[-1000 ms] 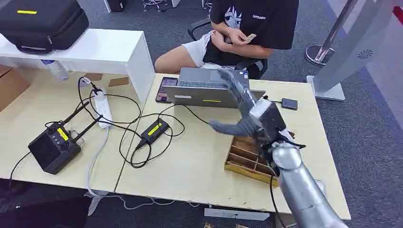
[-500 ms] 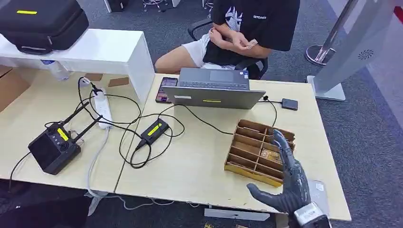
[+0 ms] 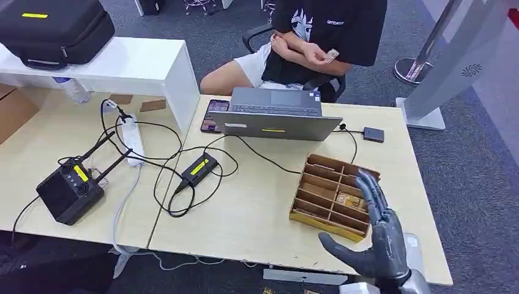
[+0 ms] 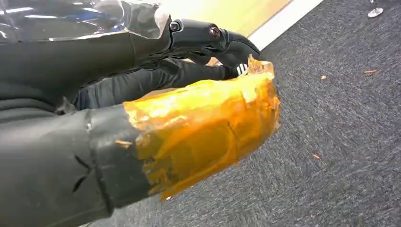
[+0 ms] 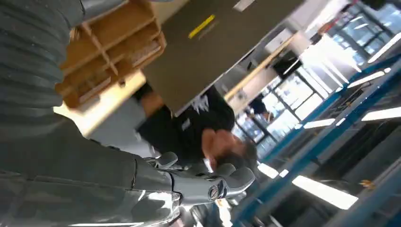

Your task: Pass the card to the sensor for recognition and then transmit it.

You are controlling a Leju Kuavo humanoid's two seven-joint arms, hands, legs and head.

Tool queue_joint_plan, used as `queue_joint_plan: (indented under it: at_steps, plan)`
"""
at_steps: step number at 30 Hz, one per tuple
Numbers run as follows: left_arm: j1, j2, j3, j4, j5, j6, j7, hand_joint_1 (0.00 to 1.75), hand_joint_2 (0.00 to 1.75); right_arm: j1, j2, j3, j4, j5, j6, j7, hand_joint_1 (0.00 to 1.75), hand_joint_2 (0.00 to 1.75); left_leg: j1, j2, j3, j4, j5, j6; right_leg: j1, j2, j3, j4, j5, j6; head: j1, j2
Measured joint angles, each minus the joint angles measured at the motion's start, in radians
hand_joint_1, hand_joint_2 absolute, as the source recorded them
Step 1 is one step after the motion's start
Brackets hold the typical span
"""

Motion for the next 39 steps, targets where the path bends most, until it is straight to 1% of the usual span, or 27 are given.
queue_joint_plan:
  at_steps: [2,8,10,13,15,17,21,23,26,29,33,39]
  plan:
    - [0.000,0.000,0.000,0.000,-0.003,0.000,-0.002,0.00,0.00,0.000,-0.001,0.021,0.000,0.053,-0.021,0.015,0.00,1.75,0.000,0.000,0.000,0.000,0.000,0.000,0.000,0.000,0.000,0.000,0.000,0.000,0.000,0.000]
    - [0.000,0.000,0.000,0.000,-0.003,0.000,-0.002,0.00,0.00,-0.001,-0.002,0.051,0.000,0.067,-0.030,0.023,0.00,1.75,0.000,0.000,0.000,0.000,0.000,0.000,0.000,0.000,0.000,0.000,0.000,0.000,0.000,0.000]
    - [0.000,0.000,0.000,0.000,-0.005,0.000,-0.002,0.00,0.00,-0.006,-0.003,0.062,0.003,0.108,-0.041,0.039,0.00,1.75,0.000,0.000,0.000,0.000,0.000,0.000,0.000,0.000,0.000,0.000,0.000,0.000,0.000,0.000]
    - [0.000,0.000,0.000,0.000,-0.013,0.000,-0.005,0.00,0.00,-0.038,-0.013,0.105,0.037,0.231,-0.052,0.103,0.00,1.75,0.000,0.001,0.000,0.000,0.000,0.000,0.000,0.001,0.000,0.000,0.000,0.000,0.000,0.000]
    - [0.000,0.000,0.000,0.000,-0.016,0.000,-0.006,0.00,0.00,-0.066,-0.025,0.139,0.069,0.286,-0.044,0.130,0.00,1.75,0.000,0.001,0.000,0.000,0.000,0.000,0.000,0.001,0.000,0.000,0.000,0.000,0.000,0.000]
    - [-0.001,-0.001,0.000,0.000,-0.021,0.000,-0.010,0.00,0.00,-0.100,-0.042,0.184,0.111,0.310,-0.021,0.168,0.00,1.75,0.000,0.001,0.001,0.000,0.000,0.000,0.000,0.001,0.001,0.000,0.000,0.000,0.000,0.000]
    - [-0.001,-0.003,0.000,0.000,-0.030,0.000,-0.013,0.00,0.00,-0.166,-0.072,0.261,0.201,0.328,0.058,0.253,0.00,1.75,0.000,0.000,0.001,0.000,0.000,0.000,0.000,0.001,0.001,0.000,0.000,0.000,0.000,0.000]
    - [-0.001,-0.003,0.000,0.000,-0.032,0.000,-0.013,0.00,0.00,-0.193,-0.080,0.287,0.241,0.340,0.102,0.297,0.00,1.75,0.000,0.000,0.001,0.000,0.000,0.000,0.000,0.001,0.001,0.000,0.000,0.000,0.000,0.000]
    - [-0.001,-0.003,0.000,0.000,-0.032,0.000,-0.013,0.00,0.00,-0.232,-0.087,0.318,0.296,0.359,0.137,0.345,0.00,1.75,0.000,0.000,0.001,0.000,0.000,0.000,0.000,0.001,0.001,0.000,0.000,0.000,0.000,0.000]
    - [-0.001,-0.003,0.000,0.000,-0.033,0.000,-0.013,0.00,0.00,-0.273,-0.087,0.357,0.360,0.394,0.134,0.402,0.00,1.75,0.000,0.001,0.001,0.000,0.000,0.000,0.000,0.001,0.001,0.000,0.000,0.000,0.000,0.000]
    - [-0.001,-0.003,0.000,0.000,-0.036,0.000,-0.013,0.00,0.00,-0.309,-0.087,0.400,0.421,0.424,0.100,0.447,0.00,1.75,0.000,0.000,0.001,0.000,0.000,0.000,0.000,0.001,0.001,0.000,0.000,0.000,0.000,0.000]
    - [-0.001,-0.003,0.000,0.000,-0.039,0.000,-0.013,0.00,0.00,-0.343,-0.084,0.430,0.480,0.446,0.086,0.520,0.00,1.75,0.000,0.000,0.001,0.000,0.000,0.000,0.000,0.001,0.001,0.000,0.000,0.000,0.000,0.000]
